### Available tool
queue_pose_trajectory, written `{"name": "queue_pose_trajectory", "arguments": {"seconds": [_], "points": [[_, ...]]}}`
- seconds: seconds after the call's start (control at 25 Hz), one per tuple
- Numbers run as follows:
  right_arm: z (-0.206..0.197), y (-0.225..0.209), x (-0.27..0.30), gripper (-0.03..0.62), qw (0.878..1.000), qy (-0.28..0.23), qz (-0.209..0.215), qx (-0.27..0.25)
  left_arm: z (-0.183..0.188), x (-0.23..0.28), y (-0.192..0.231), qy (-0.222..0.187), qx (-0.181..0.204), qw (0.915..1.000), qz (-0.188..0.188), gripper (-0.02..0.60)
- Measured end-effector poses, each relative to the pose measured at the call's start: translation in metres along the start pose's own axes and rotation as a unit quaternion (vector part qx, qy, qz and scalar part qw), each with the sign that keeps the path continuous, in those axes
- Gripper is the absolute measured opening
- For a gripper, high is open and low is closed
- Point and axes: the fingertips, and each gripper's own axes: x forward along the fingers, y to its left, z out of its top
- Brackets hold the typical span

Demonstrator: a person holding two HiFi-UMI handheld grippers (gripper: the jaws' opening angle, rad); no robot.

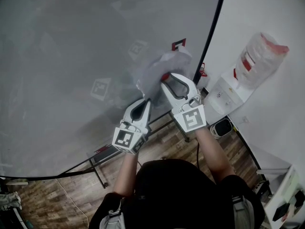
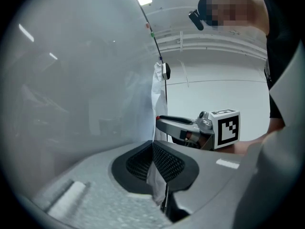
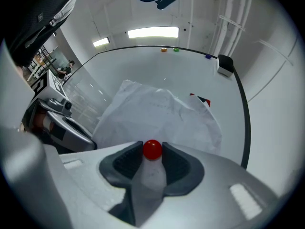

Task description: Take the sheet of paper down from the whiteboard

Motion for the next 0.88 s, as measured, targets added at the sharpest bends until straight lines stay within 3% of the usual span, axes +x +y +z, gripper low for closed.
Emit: {"name": "queue_pose_trajectory", "arguments": {"seconds": [0.52,0.88], "points": [[-0.004,0.002,0.0,0.13,1.0,0.013,-0.002,0.008,-0.001,-0.003,-0.001,0.0,0.003,0.9997,-0.023,0.009],[-0.016,0.002,-0.014,0.13,0.999,0.018,-0.014,0.03,-0.013,-0.013,0.005,0.013,-0.021,0.9995,-0.019,0.009]]}}
